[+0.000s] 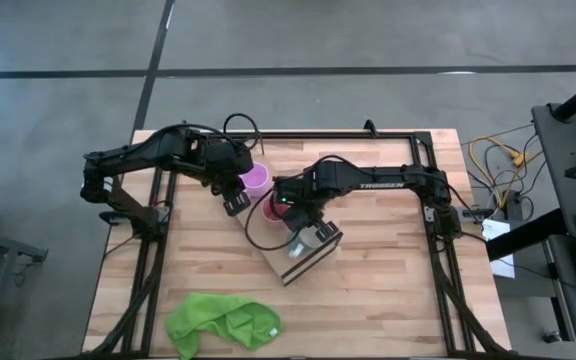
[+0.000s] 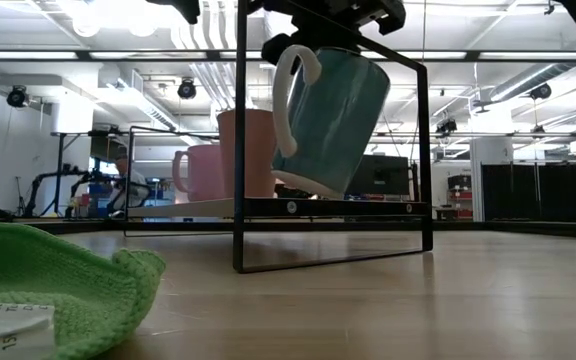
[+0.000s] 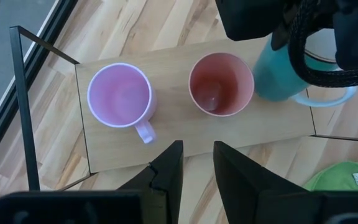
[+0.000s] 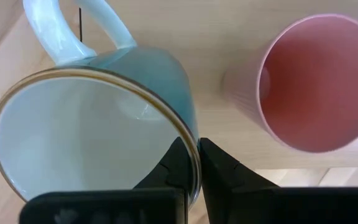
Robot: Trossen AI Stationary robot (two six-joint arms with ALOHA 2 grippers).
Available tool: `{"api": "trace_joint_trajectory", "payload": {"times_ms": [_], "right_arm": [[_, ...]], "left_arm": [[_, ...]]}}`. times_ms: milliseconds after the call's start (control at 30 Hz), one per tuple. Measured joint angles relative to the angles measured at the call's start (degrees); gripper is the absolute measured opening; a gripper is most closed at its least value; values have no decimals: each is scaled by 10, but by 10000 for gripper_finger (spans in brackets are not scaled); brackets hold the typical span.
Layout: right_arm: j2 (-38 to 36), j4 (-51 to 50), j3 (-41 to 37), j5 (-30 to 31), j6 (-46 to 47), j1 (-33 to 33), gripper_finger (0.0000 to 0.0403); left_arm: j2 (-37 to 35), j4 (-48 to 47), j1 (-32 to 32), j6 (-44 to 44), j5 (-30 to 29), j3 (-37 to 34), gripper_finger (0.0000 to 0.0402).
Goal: Stack small to large cups/mugs on shelf
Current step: Put the blue mug on the shelf
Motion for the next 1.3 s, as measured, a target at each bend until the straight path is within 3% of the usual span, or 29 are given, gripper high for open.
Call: {"api": "trace_joint_trajectory", "payload": {"times_ms": [667, 1000, 1300], "right_arm": [[-2, 29, -19, -2, 20, 0, 14], [-1, 44, -30, 0, 21, 0, 66], [-1, 54, -41, 0, 33, 0, 59]], "left_arm": [[2, 1, 0, 1, 0, 0, 75], [2, 1, 0, 1, 0, 0, 75], [2, 1, 0, 2, 0, -1, 75]]}}
